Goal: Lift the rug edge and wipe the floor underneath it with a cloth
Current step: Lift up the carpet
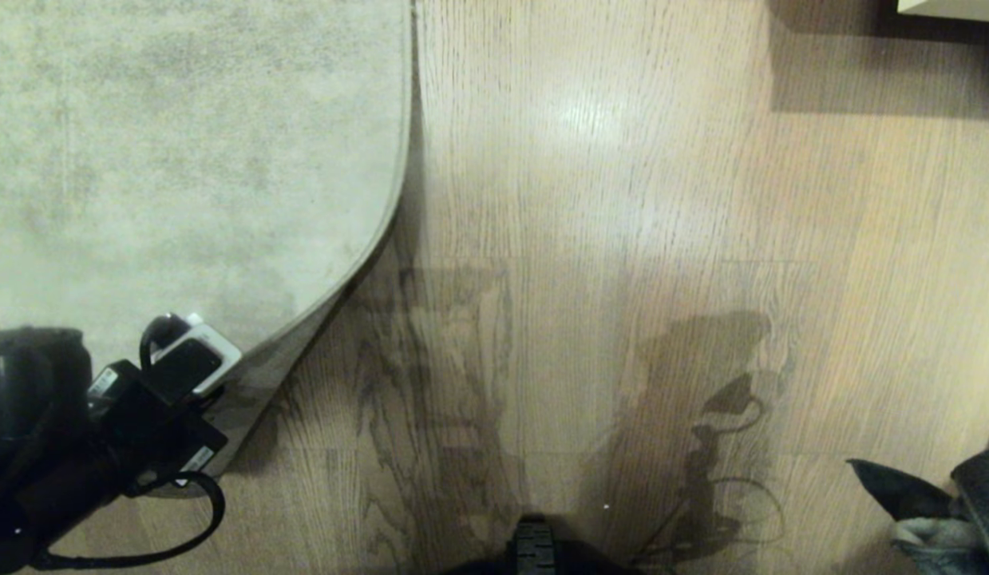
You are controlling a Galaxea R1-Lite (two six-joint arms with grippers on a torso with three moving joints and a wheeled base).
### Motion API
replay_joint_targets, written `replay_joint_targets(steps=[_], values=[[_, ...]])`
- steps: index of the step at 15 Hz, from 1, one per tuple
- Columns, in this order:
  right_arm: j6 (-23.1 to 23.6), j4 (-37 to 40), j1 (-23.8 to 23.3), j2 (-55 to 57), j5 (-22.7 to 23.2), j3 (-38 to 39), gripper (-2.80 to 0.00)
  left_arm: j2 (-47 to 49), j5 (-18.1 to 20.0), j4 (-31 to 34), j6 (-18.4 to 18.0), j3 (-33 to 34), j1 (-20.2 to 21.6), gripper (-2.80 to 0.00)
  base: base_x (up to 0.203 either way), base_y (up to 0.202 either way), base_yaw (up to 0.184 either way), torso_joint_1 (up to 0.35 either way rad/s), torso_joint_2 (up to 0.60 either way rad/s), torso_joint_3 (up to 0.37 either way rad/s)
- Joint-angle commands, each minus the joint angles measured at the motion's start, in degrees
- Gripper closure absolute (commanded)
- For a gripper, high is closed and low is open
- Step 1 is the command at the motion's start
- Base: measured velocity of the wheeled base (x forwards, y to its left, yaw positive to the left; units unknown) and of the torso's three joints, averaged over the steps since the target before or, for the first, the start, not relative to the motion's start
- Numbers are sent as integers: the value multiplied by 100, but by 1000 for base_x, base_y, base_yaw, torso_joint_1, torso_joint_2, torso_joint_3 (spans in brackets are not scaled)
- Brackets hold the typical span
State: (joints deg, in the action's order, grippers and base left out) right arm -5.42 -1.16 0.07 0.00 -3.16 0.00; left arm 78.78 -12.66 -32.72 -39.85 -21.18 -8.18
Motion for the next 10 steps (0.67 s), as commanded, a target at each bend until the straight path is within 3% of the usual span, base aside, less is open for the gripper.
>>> replay_joint_targets(steps=[1, 10], values=[[-2, 1, 2, 0, -1, 0, 0, 6, 0, -32, 81, -24, -17, 0, 0, 0, 0, 0, 0, 0], [-2, -7, 8, 6, -1, 0, 0, -37, -15, -270, 282, 77, -8, 0, 0, 0, 0, 0, 0, 0]])
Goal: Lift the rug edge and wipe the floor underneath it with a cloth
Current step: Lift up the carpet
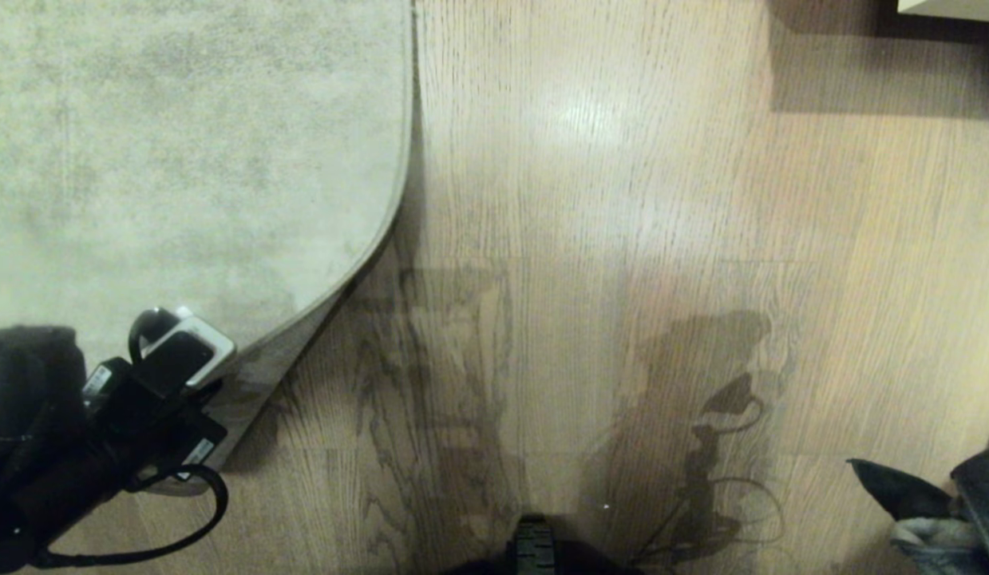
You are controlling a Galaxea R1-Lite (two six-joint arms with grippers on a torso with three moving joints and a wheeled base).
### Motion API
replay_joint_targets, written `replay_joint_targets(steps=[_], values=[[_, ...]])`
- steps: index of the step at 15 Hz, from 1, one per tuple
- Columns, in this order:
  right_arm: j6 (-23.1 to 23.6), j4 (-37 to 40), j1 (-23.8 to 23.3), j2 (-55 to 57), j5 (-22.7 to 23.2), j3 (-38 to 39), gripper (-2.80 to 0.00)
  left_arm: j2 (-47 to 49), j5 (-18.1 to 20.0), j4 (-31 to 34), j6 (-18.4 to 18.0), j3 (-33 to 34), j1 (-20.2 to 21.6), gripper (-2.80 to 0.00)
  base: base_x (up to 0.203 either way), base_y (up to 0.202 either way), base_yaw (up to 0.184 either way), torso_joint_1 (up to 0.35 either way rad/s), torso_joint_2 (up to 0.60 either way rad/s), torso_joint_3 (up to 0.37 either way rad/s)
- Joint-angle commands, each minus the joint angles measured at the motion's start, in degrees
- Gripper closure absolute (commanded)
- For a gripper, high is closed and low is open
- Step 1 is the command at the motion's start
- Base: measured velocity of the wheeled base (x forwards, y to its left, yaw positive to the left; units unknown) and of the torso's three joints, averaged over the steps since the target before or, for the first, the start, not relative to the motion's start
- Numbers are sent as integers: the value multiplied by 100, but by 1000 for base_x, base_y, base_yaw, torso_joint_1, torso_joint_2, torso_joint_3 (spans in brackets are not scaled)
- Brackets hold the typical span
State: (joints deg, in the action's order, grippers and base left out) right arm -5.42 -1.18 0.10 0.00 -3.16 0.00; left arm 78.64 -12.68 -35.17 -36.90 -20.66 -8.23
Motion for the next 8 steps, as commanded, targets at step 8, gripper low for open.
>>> replay_joint_targets(steps=[8], values=[[-2, 2, -1, 1, -1, 0, 0, -16, -15, -227, 139, 212, -153, 0, 0, 0, 0, 0, 0, 0]])
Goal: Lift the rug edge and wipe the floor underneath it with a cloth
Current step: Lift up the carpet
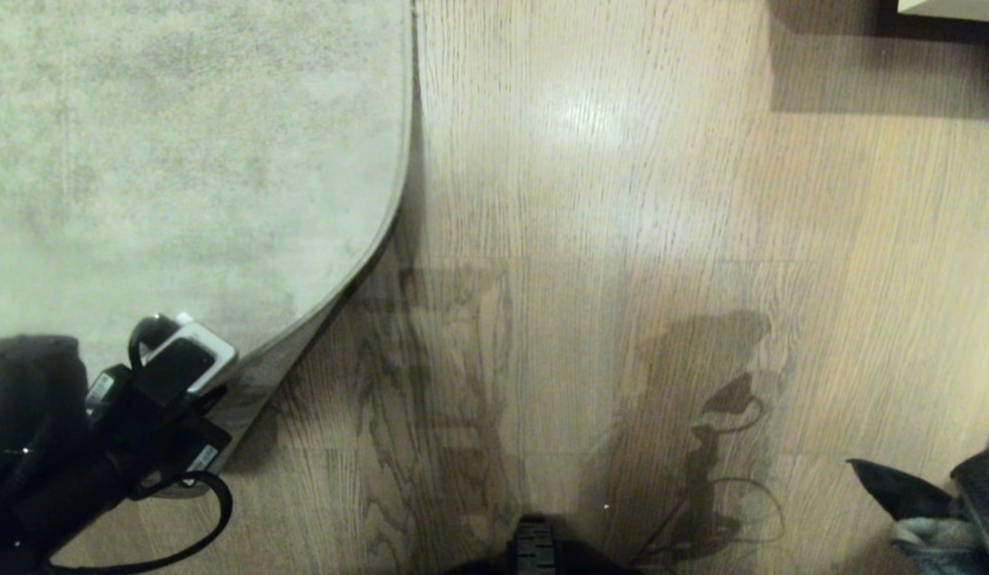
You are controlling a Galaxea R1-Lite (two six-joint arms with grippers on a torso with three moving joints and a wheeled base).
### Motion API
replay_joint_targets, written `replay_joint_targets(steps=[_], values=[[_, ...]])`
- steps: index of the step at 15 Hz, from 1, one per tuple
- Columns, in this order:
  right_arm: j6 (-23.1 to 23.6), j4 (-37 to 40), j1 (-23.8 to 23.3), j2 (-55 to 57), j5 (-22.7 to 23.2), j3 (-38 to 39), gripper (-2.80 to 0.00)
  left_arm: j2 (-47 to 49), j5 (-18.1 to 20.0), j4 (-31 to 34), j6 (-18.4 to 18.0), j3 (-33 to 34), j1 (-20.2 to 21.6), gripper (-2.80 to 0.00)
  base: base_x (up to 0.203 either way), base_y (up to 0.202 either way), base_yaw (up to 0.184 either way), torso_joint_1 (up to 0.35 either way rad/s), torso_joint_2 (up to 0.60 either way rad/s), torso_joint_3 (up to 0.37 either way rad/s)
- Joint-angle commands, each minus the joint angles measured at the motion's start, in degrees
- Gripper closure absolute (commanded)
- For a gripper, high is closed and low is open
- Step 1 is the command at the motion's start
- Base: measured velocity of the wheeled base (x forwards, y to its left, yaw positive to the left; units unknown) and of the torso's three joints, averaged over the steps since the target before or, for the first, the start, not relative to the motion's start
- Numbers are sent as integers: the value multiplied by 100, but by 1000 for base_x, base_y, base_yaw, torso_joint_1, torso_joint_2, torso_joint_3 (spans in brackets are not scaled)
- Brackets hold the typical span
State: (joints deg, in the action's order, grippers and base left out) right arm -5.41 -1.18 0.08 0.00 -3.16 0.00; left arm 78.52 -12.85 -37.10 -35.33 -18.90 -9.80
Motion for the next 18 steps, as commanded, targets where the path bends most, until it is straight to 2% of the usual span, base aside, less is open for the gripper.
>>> replay_joint_targets(steps=[1, 18], values=[[-4, -5, 0, 8, -1, 0, 0, -3, 2, -34, -18, 55, 5, 0, 0, 0, 0, 0, 0, 0], [-4, -5, 5, 1, -1, 0, 0, -3, -7, -34, -18, 80, 16, 0, 0, 0, 0, 0, 0, 0]])
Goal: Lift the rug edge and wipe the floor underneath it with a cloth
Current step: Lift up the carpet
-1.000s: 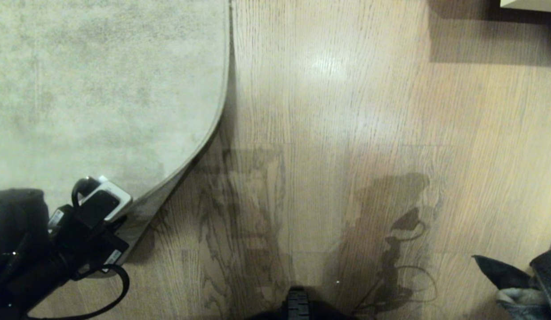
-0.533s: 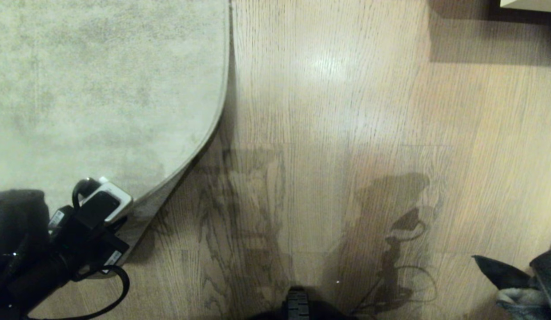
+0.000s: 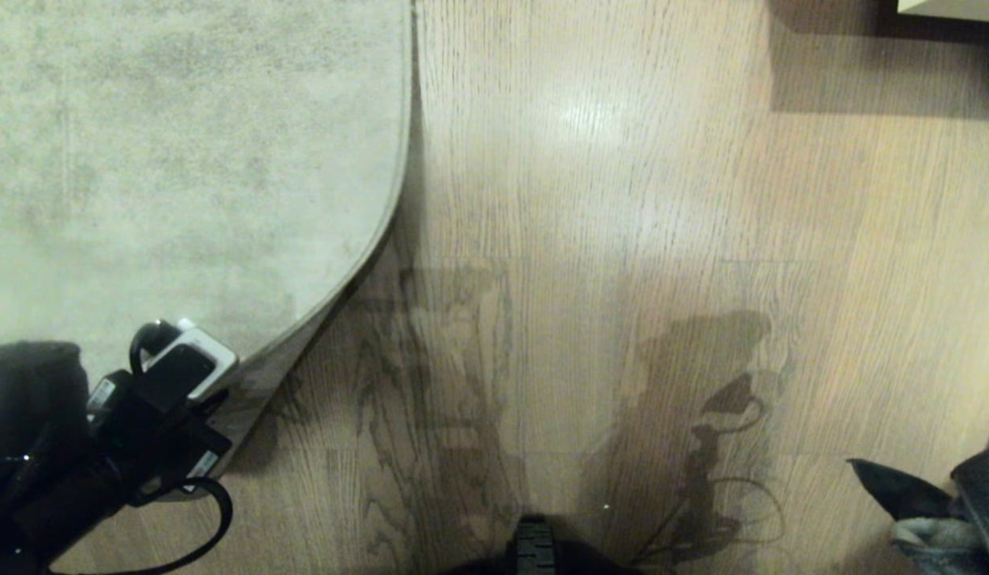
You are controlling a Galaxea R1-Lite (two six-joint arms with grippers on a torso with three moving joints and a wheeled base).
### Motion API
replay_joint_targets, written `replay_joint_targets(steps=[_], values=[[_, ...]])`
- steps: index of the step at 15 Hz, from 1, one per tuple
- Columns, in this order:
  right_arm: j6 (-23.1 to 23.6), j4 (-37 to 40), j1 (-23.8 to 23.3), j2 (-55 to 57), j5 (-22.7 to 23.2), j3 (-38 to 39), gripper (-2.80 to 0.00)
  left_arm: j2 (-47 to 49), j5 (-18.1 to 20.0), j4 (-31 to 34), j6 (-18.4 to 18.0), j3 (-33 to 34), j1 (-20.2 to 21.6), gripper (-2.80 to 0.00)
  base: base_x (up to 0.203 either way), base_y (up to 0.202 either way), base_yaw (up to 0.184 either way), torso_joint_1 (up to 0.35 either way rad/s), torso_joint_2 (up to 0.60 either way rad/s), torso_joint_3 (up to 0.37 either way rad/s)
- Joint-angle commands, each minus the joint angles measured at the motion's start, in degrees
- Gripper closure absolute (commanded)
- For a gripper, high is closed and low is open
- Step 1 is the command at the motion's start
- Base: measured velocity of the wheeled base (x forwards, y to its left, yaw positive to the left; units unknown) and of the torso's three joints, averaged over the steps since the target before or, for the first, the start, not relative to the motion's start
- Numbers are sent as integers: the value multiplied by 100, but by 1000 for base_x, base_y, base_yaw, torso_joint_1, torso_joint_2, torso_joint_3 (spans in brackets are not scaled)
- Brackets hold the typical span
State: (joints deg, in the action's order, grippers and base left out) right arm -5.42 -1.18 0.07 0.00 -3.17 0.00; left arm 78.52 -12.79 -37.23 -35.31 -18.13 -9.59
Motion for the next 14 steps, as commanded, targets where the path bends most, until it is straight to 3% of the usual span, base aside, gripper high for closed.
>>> replay_joint_targets(steps=[1, 14], values=[[-2, -5, 2, 0, 0, 0, 0, -12, -13, -21, -20, 2, -7, 0, 0, 0, 0, 0, 0, 0], [-2, -5, 6, 5, 0, 0, 0, 14, -22, -12, -29, 11, -16, 0, 0, 0, 0, 0, 0, 0]])
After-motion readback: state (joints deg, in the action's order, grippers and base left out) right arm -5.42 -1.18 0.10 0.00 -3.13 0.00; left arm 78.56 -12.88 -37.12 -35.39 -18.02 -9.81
